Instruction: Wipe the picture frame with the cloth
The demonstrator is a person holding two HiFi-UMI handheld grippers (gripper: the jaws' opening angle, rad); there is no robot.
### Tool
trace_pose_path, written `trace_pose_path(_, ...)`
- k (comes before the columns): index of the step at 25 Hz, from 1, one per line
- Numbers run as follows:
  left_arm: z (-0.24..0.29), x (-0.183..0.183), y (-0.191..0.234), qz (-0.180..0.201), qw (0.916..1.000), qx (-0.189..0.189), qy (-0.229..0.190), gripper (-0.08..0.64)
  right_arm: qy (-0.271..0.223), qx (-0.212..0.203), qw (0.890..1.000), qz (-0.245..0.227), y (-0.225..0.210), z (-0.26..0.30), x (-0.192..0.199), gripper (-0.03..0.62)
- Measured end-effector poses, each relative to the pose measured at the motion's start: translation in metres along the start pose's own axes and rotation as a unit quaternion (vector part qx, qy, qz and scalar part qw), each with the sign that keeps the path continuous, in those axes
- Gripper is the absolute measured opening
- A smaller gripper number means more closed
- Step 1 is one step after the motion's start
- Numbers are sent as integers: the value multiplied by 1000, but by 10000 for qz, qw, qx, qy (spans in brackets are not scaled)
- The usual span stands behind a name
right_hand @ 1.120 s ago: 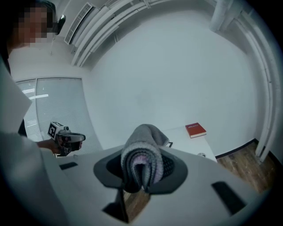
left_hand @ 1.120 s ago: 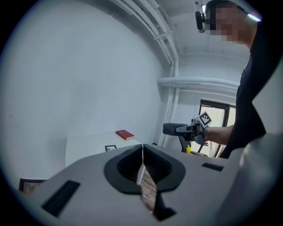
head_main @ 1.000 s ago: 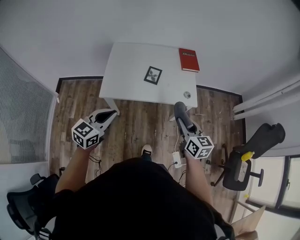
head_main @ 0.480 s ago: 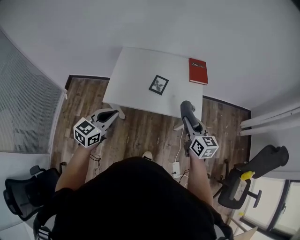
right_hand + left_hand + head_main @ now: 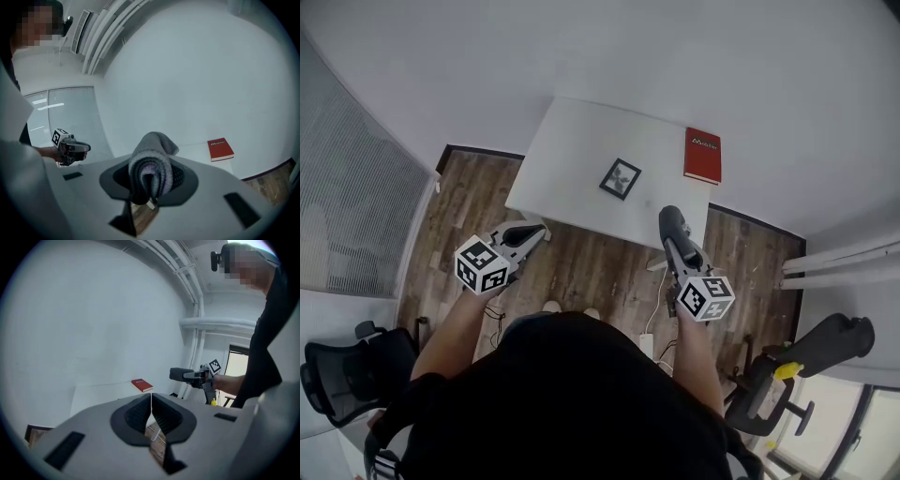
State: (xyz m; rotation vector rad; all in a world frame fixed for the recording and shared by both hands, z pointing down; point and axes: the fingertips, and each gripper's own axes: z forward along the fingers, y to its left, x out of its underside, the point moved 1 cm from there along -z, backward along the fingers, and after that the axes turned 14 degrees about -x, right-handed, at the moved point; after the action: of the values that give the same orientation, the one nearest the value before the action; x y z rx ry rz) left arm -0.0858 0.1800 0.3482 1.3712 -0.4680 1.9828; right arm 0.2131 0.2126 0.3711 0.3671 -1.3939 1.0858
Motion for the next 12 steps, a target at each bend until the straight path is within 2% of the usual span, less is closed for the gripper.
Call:
trace_pose_path(5,19,-12,6,22,9999,115,-101,11,123,114,9996,225,-16,2,12,97)
trace_pose_path(12,42,6,16,-152,9991,386,55,11,264,198,9993,159,-16,18,11,97)
